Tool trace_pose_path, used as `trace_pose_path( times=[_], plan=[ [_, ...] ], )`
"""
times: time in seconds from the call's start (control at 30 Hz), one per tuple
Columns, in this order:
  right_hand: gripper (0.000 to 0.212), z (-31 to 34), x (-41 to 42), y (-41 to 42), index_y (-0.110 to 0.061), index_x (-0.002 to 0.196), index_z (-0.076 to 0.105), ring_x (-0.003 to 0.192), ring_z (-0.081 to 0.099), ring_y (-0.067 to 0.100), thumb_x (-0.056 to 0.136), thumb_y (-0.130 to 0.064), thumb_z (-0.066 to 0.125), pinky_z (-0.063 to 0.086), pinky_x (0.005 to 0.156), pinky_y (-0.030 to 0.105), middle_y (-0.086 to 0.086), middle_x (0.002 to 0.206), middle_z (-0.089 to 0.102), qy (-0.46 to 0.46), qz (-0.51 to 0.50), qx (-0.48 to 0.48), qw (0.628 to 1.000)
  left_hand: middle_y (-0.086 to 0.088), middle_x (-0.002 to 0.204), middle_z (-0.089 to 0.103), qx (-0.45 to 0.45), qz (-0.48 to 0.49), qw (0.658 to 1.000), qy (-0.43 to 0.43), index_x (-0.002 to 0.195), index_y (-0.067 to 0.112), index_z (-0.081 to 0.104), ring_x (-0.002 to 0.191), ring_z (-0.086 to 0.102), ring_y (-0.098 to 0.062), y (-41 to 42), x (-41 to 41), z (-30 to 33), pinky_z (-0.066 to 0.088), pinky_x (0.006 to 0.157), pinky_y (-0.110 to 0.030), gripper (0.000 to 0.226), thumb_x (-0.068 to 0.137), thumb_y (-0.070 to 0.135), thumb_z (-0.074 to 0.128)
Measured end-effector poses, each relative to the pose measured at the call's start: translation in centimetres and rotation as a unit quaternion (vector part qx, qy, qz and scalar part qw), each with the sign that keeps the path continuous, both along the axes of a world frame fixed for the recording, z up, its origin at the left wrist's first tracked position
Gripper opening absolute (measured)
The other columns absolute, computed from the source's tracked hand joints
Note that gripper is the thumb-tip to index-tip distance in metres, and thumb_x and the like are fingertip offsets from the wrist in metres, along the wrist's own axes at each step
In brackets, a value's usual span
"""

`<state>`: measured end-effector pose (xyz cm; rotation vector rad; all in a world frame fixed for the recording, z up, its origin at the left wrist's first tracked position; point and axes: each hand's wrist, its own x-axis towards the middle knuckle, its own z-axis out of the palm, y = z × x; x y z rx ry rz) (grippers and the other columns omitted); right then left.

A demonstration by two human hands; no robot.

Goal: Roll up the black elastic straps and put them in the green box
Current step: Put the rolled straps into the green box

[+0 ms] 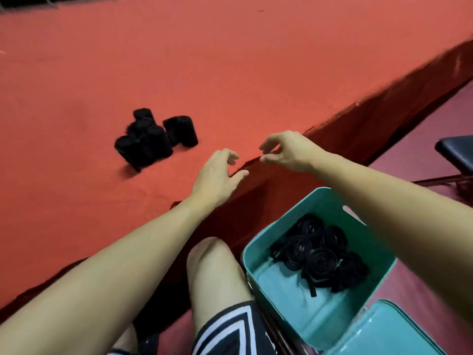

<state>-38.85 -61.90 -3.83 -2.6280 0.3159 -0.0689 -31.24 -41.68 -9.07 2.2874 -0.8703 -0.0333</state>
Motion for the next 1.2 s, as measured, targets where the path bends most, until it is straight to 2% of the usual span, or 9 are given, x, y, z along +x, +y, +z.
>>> trace_pose_path(
  times=[0.1, 0.23, 0.33, 0.47, 0.57, 0.67, 0.83, 1.03, 1.2],
  plan=[
    [0.037, 1.3, 4.5, 3.4, -0.019, 0.123, 0.070, 0.101, 0.069, 0.015, 0.089, -0.033, 0.079, 0.050, 0.090, 0.027, -0.002, 0.119, 0.074, -0.005, 0.035, 0.004, 0.999, 0.006, 0.112, 0.062, -0.012, 0.048, 0.998, -0.028, 0.121, 0.022, 0.061, 0.084, 0.058, -0.013, 4.3, 3.2, 1.6, 0.050, 0.088, -0.036, 0.039, 0.089, 0.039, 0.076],
    [0.053, 1.5, 10.2, 7.2, -0.017, 0.133, 0.064, 0.117, 0.064, 0.022, 0.088, -0.037, 0.080, 0.048, 0.097, 0.033, 0.004, 0.134, 0.066, -0.013, 0.056, -0.016, 0.998, -0.002, 0.120, 0.058, -0.020, 0.121, 0.990, -0.063, 0.123, 0.018, 0.062, 0.107, 0.060, -0.022, 9.5, 7.3, 3.3, 0.048, 0.098, -0.039, 0.041, 0.088, 0.035, 0.078],
    [0.070, 1.0, 13.9, 9.2, -0.016, 0.144, 0.052, 0.128, 0.056, 0.030, 0.085, -0.040, 0.081, 0.046, 0.104, 0.040, 0.012, 0.143, 0.055, -0.011, 0.051, -0.022, 0.998, -0.006, 0.129, 0.050, -0.029, 0.193, 0.977, -0.083, 0.128, 0.018, 0.058, 0.124, 0.047, -0.026, 12.8, 10.0, 4.3, 0.040, 0.106, -0.037, 0.047, 0.087, 0.031, 0.076],
    [0.082, 0.0, 17.7, 10.3, -0.016, 0.151, 0.041, 0.139, 0.045, 0.034, 0.083, -0.039, 0.083, 0.040, 0.113, 0.044, 0.014, 0.152, 0.047, -0.025, 0.026, -0.016, 0.999, -0.006, 0.140, 0.045, -0.007, 0.241, 0.970, -0.020, 0.138, 0.022, 0.049, 0.132, 0.043, -0.027, 16.0, 13.0, 4.0, 0.039, 0.110, -0.041, 0.062, 0.086, 0.036, 0.078],
    [0.081, -0.1, 20.0, 10.5, -0.015, 0.154, 0.037, 0.142, 0.044, 0.032, 0.087, -0.033, 0.081, 0.040, 0.112, 0.039, 0.012, 0.157, 0.044, -0.014, 0.023, 0.008, 1.000, -0.007, 0.142, 0.047, 0.001, 0.230, 0.973, 0.036, 0.143, 0.020, 0.045, 0.129, 0.051, -0.030, 17.2, 15.0, 3.2, 0.042, 0.111, -0.048, 0.073, 0.083, 0.038, 0.082],
    [0.082, -0.1, 22.0, 10.3, -0.016, 0.155, 0.036, 0.144, 0.043, 0.031, 0.087, -0.032, 0.081, 0.039, 0.114, 0.038, 0.012, 0.157, 0.044, 0.000, 0.028, 0.010, 1.000, -0.006, 0.142, 0.053, 0.016, 0.211, 0.976, 0.055, 0.143, 0.017, 0.048, 0.125, 0.056, -0.027, 17.2, 16.2, 3.0, 0.044, 0.108, -0.044, 0.075, 0.082, 0.040, 0.083],
    [0.078, 0.0, 23.9, 10.4, -0.016, 0.155, 0.039, 0.140, 0.047, 0.031, 0.089, -0.027, 0.079, 0.037, 0.111, 0.034, 0.007, 0.154, 0.050, 0.019, 0.063, -0.001, 0.998, -0.005, 0.139, 0.057, 0.034, 0.210, 0.976, 0.035, 0.140, 0.019, 0.051, 0.129, 0.054, -0.024, 16.6, 17.5, 2.9, 0.044, 0.107, -0.042, 0.072, 0.083, 0.052, 0.078],
    [0.069, 0.1, 23.6, 10.2, -0.020, 0.154, 0.043, 0.136, 0.051, 0.031, 0.092, -0.023, 0.075, 0.040, 0.106, 0.032, 0.012, 0.150, 0.053, 0.031, 0.096, -0.024, 0.995, -0.006, 0.131, 0.049, 0.091, 0.198, 0.976, 0.026, 0.143, 0.034, 0.049, 0.123, 0.056, -0.031, 16.5, 17.6, 3.1, 0.045, 0.106, -0.044, 0.057, 0.092, 0.047, 0.069],
    [0.038, -0.1, 22.3, 9.9, -0.012, 0.129, 0.065, 0.105, 0.067, 0.034, 0.091, -0.011, 0.070, 0.050, 0.085, 0.030, 0.016, 0.120, 0.070, -0.011, 0.094, 0.006, 0.996, -0.007, 0.130, 0.047, 0.088, 0.226, 0.969, 0.037, 0.135, 0.031, 0.057, 0.119, 0.057, -0.034, 17.0, 17.3, 3.2, 0.045, 0.107, -0.043, 0.042, 0.095, 0.040, 0.064]
  ],
)
